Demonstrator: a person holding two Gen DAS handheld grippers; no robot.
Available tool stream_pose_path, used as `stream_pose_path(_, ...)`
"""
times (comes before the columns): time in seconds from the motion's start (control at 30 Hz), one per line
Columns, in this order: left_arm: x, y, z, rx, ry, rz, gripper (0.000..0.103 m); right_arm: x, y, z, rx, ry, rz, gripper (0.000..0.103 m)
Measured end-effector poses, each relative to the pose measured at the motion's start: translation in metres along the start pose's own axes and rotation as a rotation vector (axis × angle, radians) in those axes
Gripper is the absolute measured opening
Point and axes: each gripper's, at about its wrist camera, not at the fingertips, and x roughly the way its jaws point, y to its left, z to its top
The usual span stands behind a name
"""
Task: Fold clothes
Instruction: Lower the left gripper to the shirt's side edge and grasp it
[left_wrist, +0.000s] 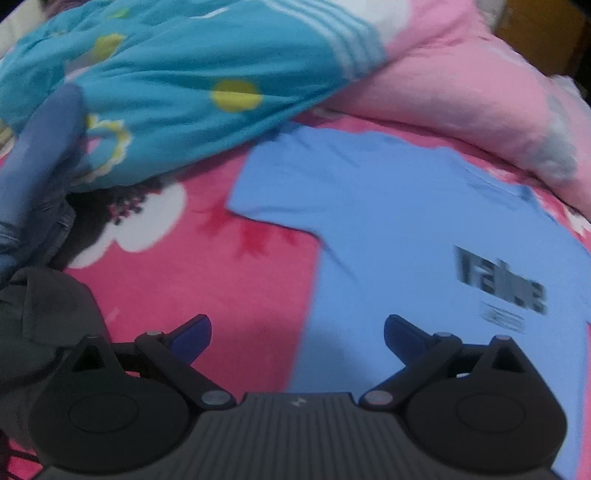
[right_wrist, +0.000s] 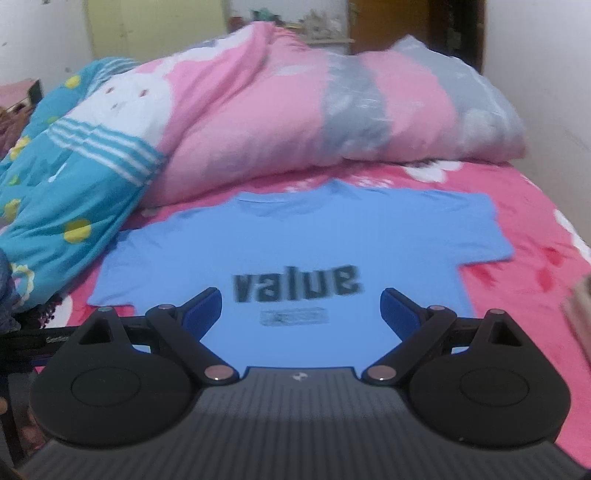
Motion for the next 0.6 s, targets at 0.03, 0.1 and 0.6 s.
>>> stream_pose_path(0.03,0.006,0.008,0.005,-0.019,-0.017,0.009,0.101,0.006,0.009,0.001,-0.015,-0.007,0.016,0.093)
stream_pose_path(0.1,0.017,0.023,0.016,-0.055,-0.048,0.006,0.101,0.018,0.029,0.007,-0.046,-0.026,0.049,0.093)
stream_pose_path(0.6,0.092,0.064,0.066,-0.221,-0.082,-0.121,0.059,0.109,0.155,0.067,-0.291,-0.049,0.322,0.082)
